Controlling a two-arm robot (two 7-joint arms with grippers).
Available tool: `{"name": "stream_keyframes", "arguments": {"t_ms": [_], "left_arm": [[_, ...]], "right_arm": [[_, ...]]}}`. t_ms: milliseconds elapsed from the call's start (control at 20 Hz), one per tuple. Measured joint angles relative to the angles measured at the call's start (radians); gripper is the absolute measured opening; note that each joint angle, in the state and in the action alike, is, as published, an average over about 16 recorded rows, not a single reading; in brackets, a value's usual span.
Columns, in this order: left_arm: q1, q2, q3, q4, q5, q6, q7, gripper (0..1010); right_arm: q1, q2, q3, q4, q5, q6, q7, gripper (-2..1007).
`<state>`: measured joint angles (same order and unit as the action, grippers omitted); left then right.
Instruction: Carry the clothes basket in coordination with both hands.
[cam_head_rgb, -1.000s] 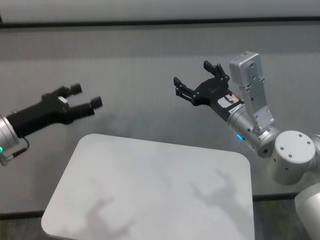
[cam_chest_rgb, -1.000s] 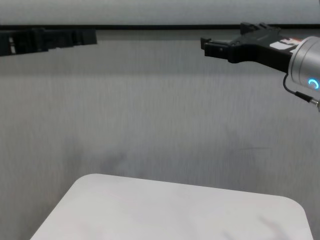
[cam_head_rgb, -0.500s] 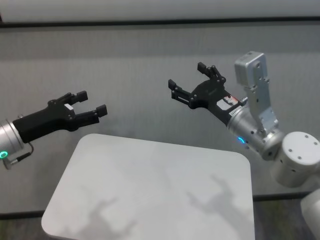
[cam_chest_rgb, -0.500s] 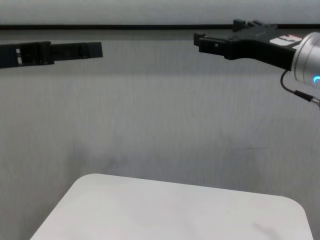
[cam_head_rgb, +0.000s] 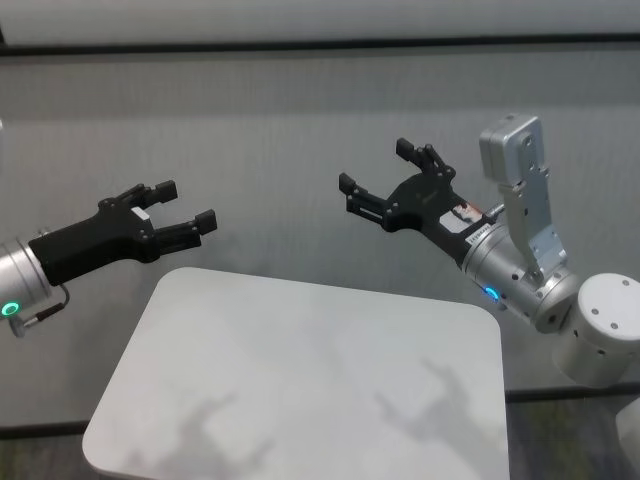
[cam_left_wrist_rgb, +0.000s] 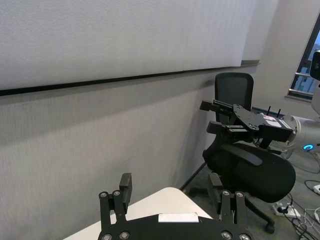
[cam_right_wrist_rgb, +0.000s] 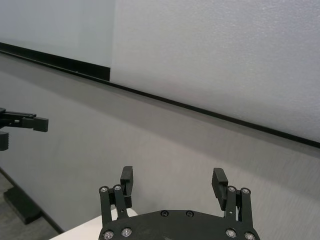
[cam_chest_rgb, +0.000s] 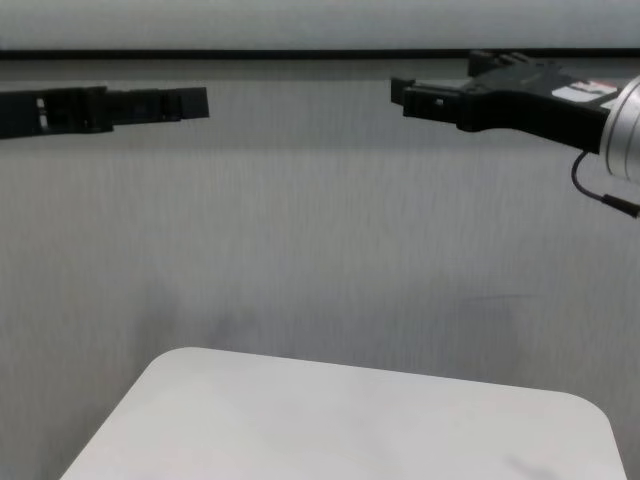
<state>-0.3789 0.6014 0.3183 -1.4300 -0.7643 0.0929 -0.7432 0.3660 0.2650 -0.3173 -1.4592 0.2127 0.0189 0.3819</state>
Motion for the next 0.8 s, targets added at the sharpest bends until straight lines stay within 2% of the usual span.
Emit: {"name": "stream_keyframes", "arguments": {"t_ms": [250,800], "left_arm": [[-0.007,0.004,0.016,0.002,0.012,-0.026,0.014,1002],[-0.019,0.011,0.043,0.003,0.068,-0.086,0.058,1002]], "right_arm": [[-0.01,0.01,-0.007,-0.01,0.015,0.004,-0.002,1001],[-0.021,0.018,-0.017,-0.013,0.035,0.004,-0.008,1001]]}}
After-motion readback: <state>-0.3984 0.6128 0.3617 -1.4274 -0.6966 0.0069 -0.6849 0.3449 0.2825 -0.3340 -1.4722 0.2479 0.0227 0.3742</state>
